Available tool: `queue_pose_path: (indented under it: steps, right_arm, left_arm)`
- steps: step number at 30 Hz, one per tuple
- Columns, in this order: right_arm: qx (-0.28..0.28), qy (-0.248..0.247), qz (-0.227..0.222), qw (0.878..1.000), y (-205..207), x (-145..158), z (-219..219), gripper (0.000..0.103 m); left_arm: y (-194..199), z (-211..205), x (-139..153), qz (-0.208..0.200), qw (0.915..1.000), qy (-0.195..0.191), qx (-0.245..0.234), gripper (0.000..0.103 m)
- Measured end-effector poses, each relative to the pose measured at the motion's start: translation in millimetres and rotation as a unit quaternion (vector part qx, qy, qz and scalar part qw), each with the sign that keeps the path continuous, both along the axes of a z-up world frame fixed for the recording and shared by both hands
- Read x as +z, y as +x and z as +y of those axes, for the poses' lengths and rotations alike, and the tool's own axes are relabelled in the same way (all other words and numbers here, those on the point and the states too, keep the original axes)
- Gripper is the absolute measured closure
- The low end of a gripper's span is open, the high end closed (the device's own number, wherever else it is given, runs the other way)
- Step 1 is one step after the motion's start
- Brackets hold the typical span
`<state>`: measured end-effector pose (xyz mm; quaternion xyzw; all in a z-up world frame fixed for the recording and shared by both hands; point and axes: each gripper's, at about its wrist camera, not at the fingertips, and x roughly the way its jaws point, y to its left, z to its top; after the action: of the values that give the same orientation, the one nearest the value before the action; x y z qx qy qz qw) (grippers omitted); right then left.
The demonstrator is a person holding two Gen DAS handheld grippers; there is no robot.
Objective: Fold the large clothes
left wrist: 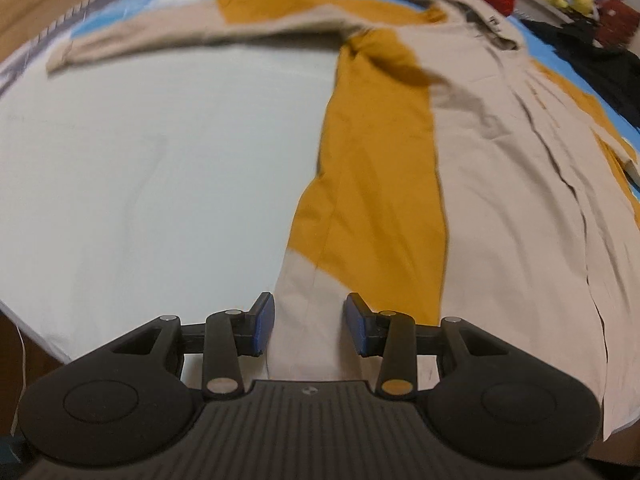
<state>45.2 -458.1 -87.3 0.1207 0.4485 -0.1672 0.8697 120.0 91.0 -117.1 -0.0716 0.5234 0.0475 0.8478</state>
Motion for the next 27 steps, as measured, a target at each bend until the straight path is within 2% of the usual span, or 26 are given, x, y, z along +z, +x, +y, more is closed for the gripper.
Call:
queue_pose_path:
  steps: [1, 2, 3, 4, 5, 6, 9, 12, 15, 17, 19, 20, 21, 23, 25, 27]
  right_arm:
    - [0.006, 0.009, 0.003, 1.000, -1, -6, 1, 0.055]
    - [0.008, 0.014, 0.006, 1.000, -3, -9, 2, 0.062]
    - [0.011, 0.014, 0.006, 1.000, -4, -9, 4, 0.072]
    - [0.015, 0.012, 0.006, 1.000, -5, -8, 7, 0.077]
    - [0.018, 0.008, 0.007, 1.000, -6, -6, 8, 0.085]
    - [0.022, 0.008, 0.005, 1.000, -8, -3, 6, 0.092]
    - [0.023, 0.031, -0.017, 0.999, -17, 17, -2, 0.102]
    - [0.029, 0.047, -0.051, 0.997, -31, 41, 0, 0.103]
    - [0.038, 0.049, -0.072, 0.995, -47, 66, 5, 0.103]
    - [0.029, 0.053, -0.068, 0.996, -53, 73, 4, 0.103]
    - [0.020, 0.043, -0.047, 0.998, -54, 67, 2, 0.102]
    - [0.016, 0.027, -0.026, 0.999, -51, 58, 2, 0.100]
    - [0.013, 0.015, -0.007, 1.000, -46, 49, 2, 0.096]
    - [0.008, -0.015, 0.019, 1.000, -39, 35, 5, 0.096]
    - [0.016, -0.039, 0.003, 0.999, -36, 35, 9, 0.090]
    - [0.034, -0.044, -0.023, 0.998, -34, 37, 15, 0.077]
  left_arm:
    - [-1, 1, -4, 0.007, 1.0000, -0.003, 0.002, 0.059]
    - [0, 1, -7, 0.013, 0.9999, -0.007, 0.003, 0.059]
    - [-2, 2, -9, 0.015, 0.9998, -0.010, 0.003, 0.060]
    - [-3, 3, -10, 0.012, 0.9999, -0.010, 0.003, 0.064]
    - [-4, 4, -9, 0.008, 0.9999, -0.009, 0.002, 0.087]
    - [-5, 6, -7, 0.002, 1.0000, -0.010, 0.001, 0.094]
    - [-14, 6, 9, -0.021, 0.9996, -0.016, 0.006, 0.101]
    - [-25, 8, 35, -0.052, 0.9985, -0.016, 0.004, 0.101]
    - [-36, 9, 56, -0.072, 0.9974, 0.003, 0.005, 0.101]
    - [-38, 13, 57, -0.062, 0.9981, 0.003, 0.009, 0.101]
    - [-33, 12, 45, -0.023, 0.9997, 0.006, 0.009, 0.099]
    - [-30, 12, 38, -0.003, 0.9998, 0.015, 0.012, 0.095]
    - [-27, 7, 32, 0.009, 0.9989, 0.042, 0.018, 0.095]
    - [-24, -2, 34, -0.006, 0.9975, 0.070, 0.009, 0.088]
    - [-25, -13, 44, -0.043, 0.9969, 0.066, -0.009, 0.080]
    - [-26, -24, 44, -0.058, 0.9966, 0.046, -0.038, 0.069]
